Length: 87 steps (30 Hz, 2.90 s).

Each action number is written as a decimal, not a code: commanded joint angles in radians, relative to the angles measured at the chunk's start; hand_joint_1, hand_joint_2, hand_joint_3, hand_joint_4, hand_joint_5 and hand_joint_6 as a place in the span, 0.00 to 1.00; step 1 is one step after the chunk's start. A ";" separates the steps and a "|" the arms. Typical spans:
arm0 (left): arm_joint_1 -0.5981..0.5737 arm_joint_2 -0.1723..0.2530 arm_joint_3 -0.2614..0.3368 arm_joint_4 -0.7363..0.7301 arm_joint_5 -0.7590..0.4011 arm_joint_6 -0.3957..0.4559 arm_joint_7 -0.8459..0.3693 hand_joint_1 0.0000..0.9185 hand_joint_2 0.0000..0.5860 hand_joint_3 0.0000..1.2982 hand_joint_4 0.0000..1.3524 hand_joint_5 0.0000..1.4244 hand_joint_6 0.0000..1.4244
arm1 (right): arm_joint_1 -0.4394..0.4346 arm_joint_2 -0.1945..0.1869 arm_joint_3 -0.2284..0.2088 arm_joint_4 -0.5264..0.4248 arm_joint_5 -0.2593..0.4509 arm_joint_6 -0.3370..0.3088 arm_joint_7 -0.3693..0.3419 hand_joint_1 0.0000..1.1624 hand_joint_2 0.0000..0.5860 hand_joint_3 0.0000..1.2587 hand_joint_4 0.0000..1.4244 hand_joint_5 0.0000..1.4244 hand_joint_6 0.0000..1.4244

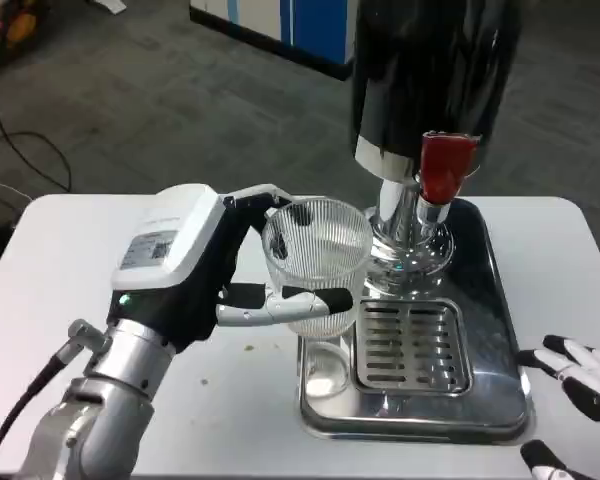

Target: Grasp the cup under the faucet to collect the drink, then remove the cup.

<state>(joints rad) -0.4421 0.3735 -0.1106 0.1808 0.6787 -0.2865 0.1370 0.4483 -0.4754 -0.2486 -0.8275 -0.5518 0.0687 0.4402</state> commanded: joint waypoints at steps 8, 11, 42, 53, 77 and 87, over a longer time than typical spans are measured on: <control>-0.111 -0.021 -0.092 0.183 0.017 -0.024 0.097 0.45 0.19 0.82 0.83 0.92 1.00 | -0.015 0.027 0.008 -0.001 0.002 0.009 -0.005 0.32 0.81 0.08 0.00 0.00 0.00; -0.133 -0.033 -0.113 0.224 0.017 -0.029 0.116 0.45 0.19 0.82 0.83 0.92 1.00 | -0.024 0.026 0.003 0.003 0.010 0.017 0.001 0.31 0.81 0.08 0.00 0.00 0.00; -0.300 -0.088 -0.265 0.404 0.029 -0.067 0.076 0.42 0.13 0.75 0.77 0.86 1.00 | -0.018 0.001 -0.059 0.040 0.089 0.030 0.012 0.28 0.79 0.09 0.00 0.00 0.00; -0.264 -0.057 -0.267 0.327 0.047 -0.035 0.044 0.23 0.12 0.56 0.47 0.64 0.92 | -0.036 -0.004 -0.059 0.060 0.112 0.036 0.009 0.28 0.80 0.14 0.01 0.02 0.00; -0.156 0.025 -0.205 0.073 0.046 0.025 0.026 0.15 0.12 0.41 0.21 0.35 0.58 | -0.062 -0.013 -0.060 0.084 0.144 0.050 0.013 0.31 0.82 0.16 0.03 0.04 0.00; -0.015 0.075 -0.107 -0.126 0.004 0.025 0.006 0.15 0.13 0.40 0.21 0.35 0.58 | -0.068 -0.014 -0.051 0.081 0.149 0.059 0.011 0.31 0.82 0.17 0.03 0.04 0.00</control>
<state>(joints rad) -0.5051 0.4250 -0.2578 0.1297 0.7070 -0.2561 0.1530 0.3786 -0.4835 -0.3015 -0.7470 -0.4066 0.1217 0.4512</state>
